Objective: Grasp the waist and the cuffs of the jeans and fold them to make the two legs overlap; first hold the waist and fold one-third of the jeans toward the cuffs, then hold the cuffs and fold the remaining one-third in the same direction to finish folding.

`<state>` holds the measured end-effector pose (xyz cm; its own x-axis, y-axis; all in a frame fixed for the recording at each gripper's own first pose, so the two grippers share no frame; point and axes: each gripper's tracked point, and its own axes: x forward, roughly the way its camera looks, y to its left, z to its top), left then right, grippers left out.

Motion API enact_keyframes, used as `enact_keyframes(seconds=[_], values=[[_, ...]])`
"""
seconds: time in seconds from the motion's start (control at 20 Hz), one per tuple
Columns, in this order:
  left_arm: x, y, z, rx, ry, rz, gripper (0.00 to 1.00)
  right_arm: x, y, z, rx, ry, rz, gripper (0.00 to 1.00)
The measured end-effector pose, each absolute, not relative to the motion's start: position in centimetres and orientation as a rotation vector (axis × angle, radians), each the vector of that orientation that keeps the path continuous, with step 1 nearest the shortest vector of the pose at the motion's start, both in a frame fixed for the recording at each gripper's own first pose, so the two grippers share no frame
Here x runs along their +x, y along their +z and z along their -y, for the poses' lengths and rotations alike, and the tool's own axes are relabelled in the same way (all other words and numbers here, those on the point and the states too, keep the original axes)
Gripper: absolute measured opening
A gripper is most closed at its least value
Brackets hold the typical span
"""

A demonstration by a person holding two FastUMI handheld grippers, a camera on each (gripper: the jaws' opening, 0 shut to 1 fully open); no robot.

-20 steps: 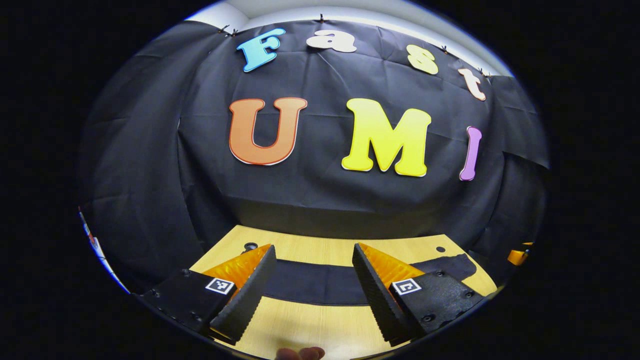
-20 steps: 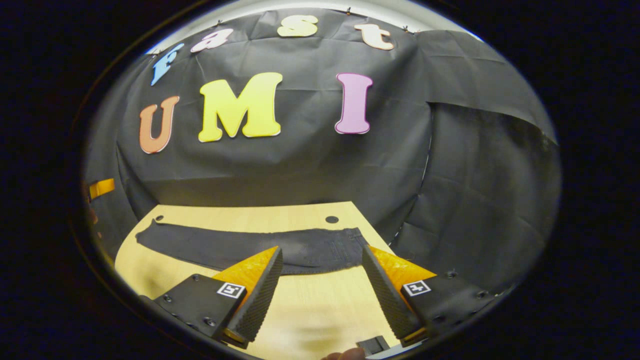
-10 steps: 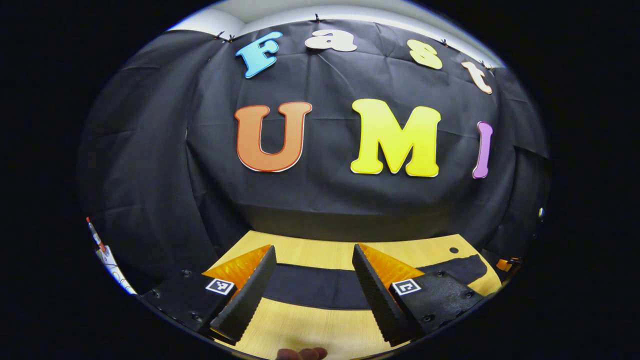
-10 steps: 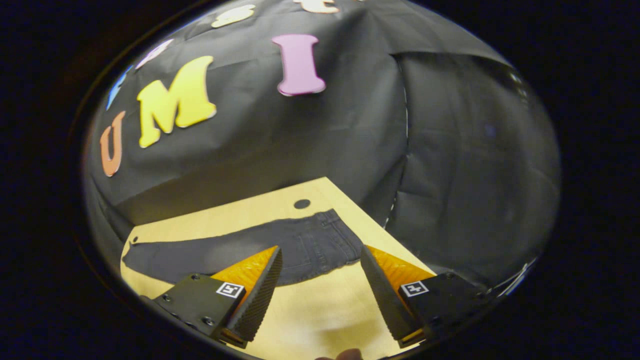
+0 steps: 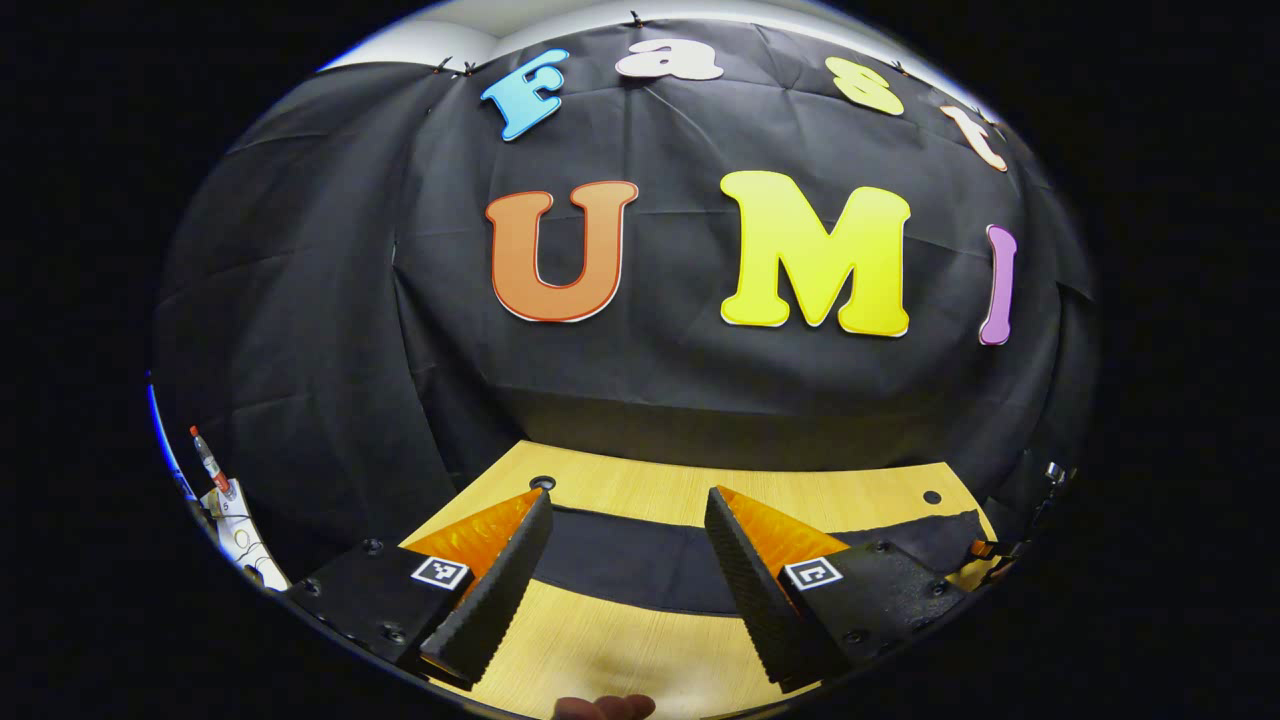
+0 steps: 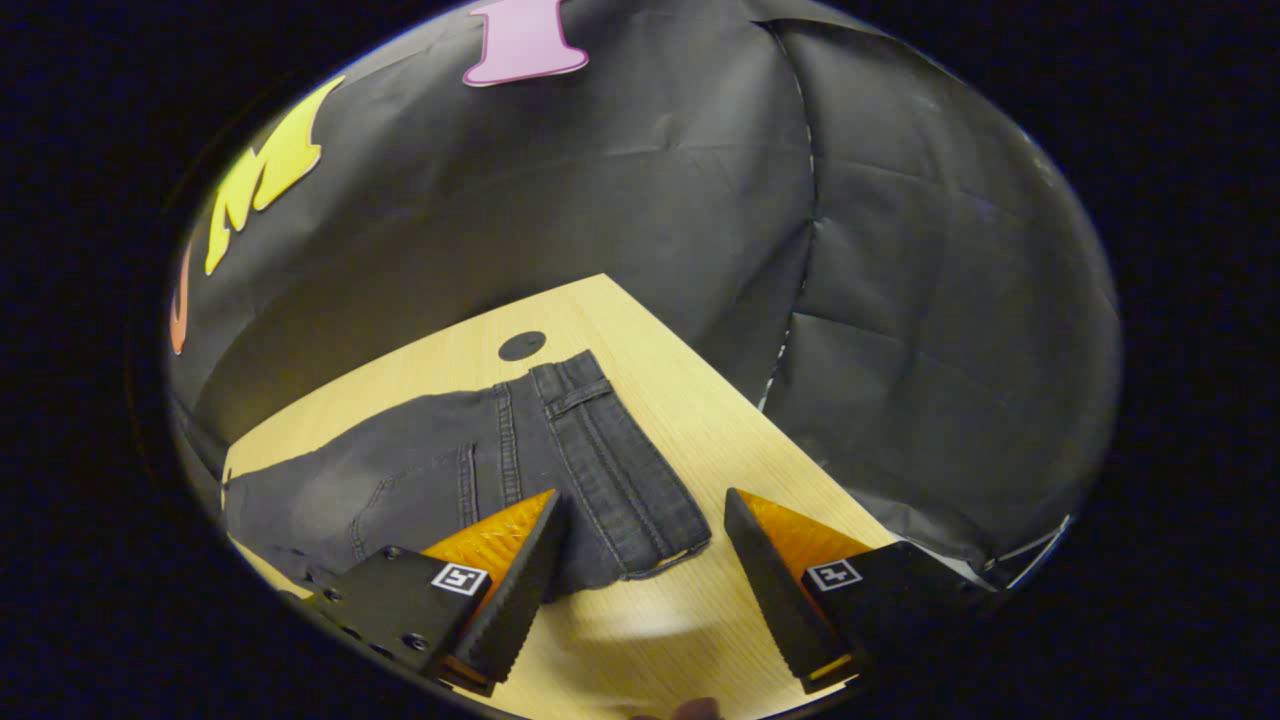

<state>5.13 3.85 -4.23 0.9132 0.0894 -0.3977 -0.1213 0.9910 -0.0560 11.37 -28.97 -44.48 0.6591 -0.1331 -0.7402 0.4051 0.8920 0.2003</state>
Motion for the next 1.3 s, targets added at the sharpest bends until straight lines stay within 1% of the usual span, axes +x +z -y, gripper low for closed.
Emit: enact_keyframes(seconds=[0.05,0.1,0.15,0.2,0.25,0.35,0.4,0.55,0.6,0.7,0.75,0.85,0.95,1.0,1.15,1.3], values=[[5.1,-4.4,-3.7,-0.086,0.113,-0.409,0.99,11.1,-44.6,28.9,0.392,-0.301,-0.807,0.94],[5.2,-4.5,-3.7,-0.098,0.119,-0.413,0.99,11.0,-44.6,28.8,0.418,-0.295,-0.806,1.0],[5.2,-4.7,-3.7,-0.113,0.124,-0.418,0.99,11.3,-44.9,28.9,0.415,-0.282,-0.81,0.88],[5.2,-5.0,-3.7,-0.13,0.127,-0.425,0.99,11.3,-45.0,28.8,0.406,-0.259,-0.823,0.87],[5.1,-5.2,-3.6,-0.146,0.124,-0.433,0.99,11.9,-44.9,28.0,0.436,-0.223,-0.827,0.81],[4.9,-5.5,-3.8,-0.164,0.128,-0.446,0.99,12.1,-44.8,27.6,0.42,-0.235,-0.85,0.48],[4.6,-5.6,-4.3,-0.168,0.134,-0.448,0.99,11.9,-44.5,27.5,0.398,-0.23,-0.861,0.41],[3.9,-5.2,-5.9,-0.17,0.157,-0.429,0.99,12.4,-43.5,27.6,0.322,-0.253,-0.88,0.07],[3.6,-5.2,-6.5,-0.147,0.157,-0.417,0.99,12.5,-43.0,27.4,0.304,-0.259,-0.889,0.02],[3.0,-5.5,-8.2,-0.083,0.169,-0.404,0.99,12.6,-41.5,27.4,0.293,-0.272,-0.889,0.0],[2.9,-5.7,-8.7,-0.077,0.174,-0.399,0.99,12.8,-40.2,27.2,0.298,-0.275,-0.871,0.01],[2.2,-6.3,-10.1,-0.107,0.19,-0.395,0.98,12.6,-36.1,26.5,0.283,-0.269,-0.827,0.0],[1.4,-6.9,-12.0,-0.144,0.213,-0.39,0.99,12.9,-31.8,24.8,0.246,-0.257,-0.781,0.01],[1.2,-7.3,-12.8,-0.157,0.222,-0.388,0.99,13.1,-29.5,23.4,0.232,-0.245,-0.755,0.0],[-0.1,-8.6,-16.8,-0.159,0.256,-0.391,0.99,14.7,-24.8,18.7,0.164,-0.206,-0.691,0.01],[-1.5,-9.3,-20.7,-0.16,0.291,-0.385,0.99,15.9,-20.5,12.1,0.133,-0.139,-0.643,0.01]])
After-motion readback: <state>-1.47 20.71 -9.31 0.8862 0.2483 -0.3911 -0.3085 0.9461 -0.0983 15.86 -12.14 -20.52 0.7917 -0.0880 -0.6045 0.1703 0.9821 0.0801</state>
